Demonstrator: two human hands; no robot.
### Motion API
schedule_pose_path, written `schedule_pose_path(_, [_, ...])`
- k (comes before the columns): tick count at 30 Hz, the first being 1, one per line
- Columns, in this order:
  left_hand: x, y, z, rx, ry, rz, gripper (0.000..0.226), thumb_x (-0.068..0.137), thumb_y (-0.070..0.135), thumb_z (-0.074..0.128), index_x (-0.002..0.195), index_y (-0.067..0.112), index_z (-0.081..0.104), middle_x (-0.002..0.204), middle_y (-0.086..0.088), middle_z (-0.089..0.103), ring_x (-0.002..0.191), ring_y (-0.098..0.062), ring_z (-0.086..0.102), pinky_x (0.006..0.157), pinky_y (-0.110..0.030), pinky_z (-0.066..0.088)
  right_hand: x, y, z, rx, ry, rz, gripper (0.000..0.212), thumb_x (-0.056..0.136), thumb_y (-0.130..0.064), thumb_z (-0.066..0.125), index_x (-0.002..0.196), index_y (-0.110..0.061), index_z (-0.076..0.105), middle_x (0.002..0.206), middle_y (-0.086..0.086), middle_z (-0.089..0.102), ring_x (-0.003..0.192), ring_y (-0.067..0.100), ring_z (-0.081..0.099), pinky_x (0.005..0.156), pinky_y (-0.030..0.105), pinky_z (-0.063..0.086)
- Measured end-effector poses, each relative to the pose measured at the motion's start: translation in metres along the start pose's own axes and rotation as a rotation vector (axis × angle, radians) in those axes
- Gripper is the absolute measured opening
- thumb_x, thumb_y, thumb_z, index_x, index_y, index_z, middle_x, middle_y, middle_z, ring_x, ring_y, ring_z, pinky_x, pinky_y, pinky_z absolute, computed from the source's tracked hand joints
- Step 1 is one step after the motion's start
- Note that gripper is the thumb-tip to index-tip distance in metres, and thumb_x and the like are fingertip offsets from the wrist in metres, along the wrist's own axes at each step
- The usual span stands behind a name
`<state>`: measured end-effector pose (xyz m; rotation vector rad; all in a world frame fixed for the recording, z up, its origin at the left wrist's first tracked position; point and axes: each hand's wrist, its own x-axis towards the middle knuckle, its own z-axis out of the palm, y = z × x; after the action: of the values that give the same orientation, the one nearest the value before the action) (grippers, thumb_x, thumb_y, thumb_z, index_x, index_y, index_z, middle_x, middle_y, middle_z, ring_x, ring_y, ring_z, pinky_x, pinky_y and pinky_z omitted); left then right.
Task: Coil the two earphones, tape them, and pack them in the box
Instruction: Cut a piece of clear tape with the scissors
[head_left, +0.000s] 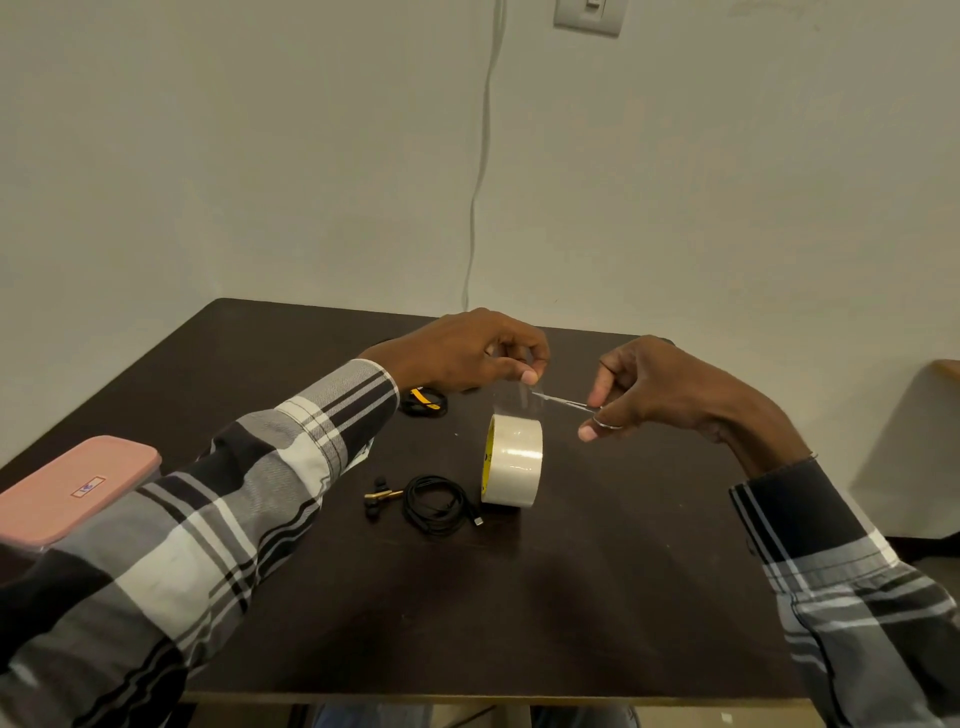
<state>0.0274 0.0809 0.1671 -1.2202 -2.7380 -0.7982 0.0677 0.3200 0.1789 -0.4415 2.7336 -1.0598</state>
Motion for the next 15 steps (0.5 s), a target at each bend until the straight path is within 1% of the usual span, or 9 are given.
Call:
schedule_pose_path(1, [0.0, -0.0003, -0.0001, -0.018, 0.004, -0.004, 0.008, 0.093, 0.033, 0.062, 0.088, 0.037, 0.059, 0.074, 0.034, 0.06, 0.08, 0.002, 0.056, 0.074, -0.032, 0.04, -0.0004, 0.0006, 0.0, 0.005, -0.002, -0.001, 0.039, 0.062, -0.015, 0.093, 0.083, 0.005, 0.067, 0.076, 0.023, 0.072, 0.066, 0.027, 0.066, 0.067, 0.037, 0.054])
schedule_pose_path(2, [-0.0002, -0.0005, -0.0003, -0.045, 0.01, -0.006, 0.006, 0.093, 0.033, 0.063, 0.088, 0.036, 0.06, 0.074, 0.032, 0.061, 0.077, 0.004, 0.056, 0.076, -0.033, 0.043, -0.0009, 0.0014, 0.0002, 0.008, -0.008, -0.002, 0.041, 0.062, -0.016, 0.093, 0.084, 0.005, 0.066, 0.076, 0.023, 0.071, 0.065, 0.027, 0.065, 0.066, 0.037, 0.054])
schedule_pose_path(4, [-0.0005, -0.0008, -0.0009, -0.088, 0.017, -0.003, 0.003, 0.092, 0.031, 0.064, 0.09, 0.031, 0.063, 0.075, 0.026, 0.063, 0.074, 0.006, 0.058, 0.086, -0.043, 0.049, -0.002, 0.0033, 0.0013, 0.012, -0.032, 0.001, 0.046, 0.061, -0.021, 0.094, 0.087, 0.002, 0.065, 0.076, 0.024, 0.07, 0.065, 0.026, 0.063, 0.066, 0.038, 0.053])
schedule_pose_path(6, [-0.001, 0.0009, -0.0009, -0.095, 0.016, 0.001, 0.003, 0.092, 0.03, 0.064, 0.092, 0.028, 0.064, 0.076, 0.022, 0.064, 0.074, 0.008, 0.058, 0.092, -0.047, 0.048, -0.0026, 0.0056, 0.0019, 0.012, -0.062, 0.009, 0.049, 0.06, -0.024, 0.095, 0.089, 0.0, 0.063, 0.075, 0.024, 0.068, 0.065, 0.027, 0.062, 0.066, 0.038, 0.052])
schedule_pose_path(10, [-0.0006, 0.004, 0.0002, -0.103, 0.011, 0.015, 0.005, 0.093, 0.027, 0.064, 0.093, 0.022, 0.065, 0.076, 0.018, 0.063, 0.072, 0.011, 0.057, 0.093, -0.048, 0.048, -0.0064, 0.0089, -0.0009, 0.017, -0.096, 0.023, 0.051, 0.061, -0.021, 0.095, 0.092, 0.001, 0.061, 0.075, 0.017, 0.065, 0.065, 0.029, 0.059, 0.066, 0.038, 0.051])
schedule_pose_path(15, [0.0001, 0.0035, 0.0019, -0.116, 0.012, 0.009, 0.004, 0.092, 0.028, 0.065, 0.092, 0.024, 0.065, 0.074, 0.023, 0.062, 0.073, 0.009, 0.058, 0.093, -0.044, 0.049, -0.0081, 0.0088, -0.0036, 0.016, -0.083, 0.016, 0.049, 0.061, -0.022, 0.094, 0.09, 0.001, 0.062, 0.073, 0.016, 0.066, 0.064, 0.028, 0.059, 0.064, 0.035, 0.051])
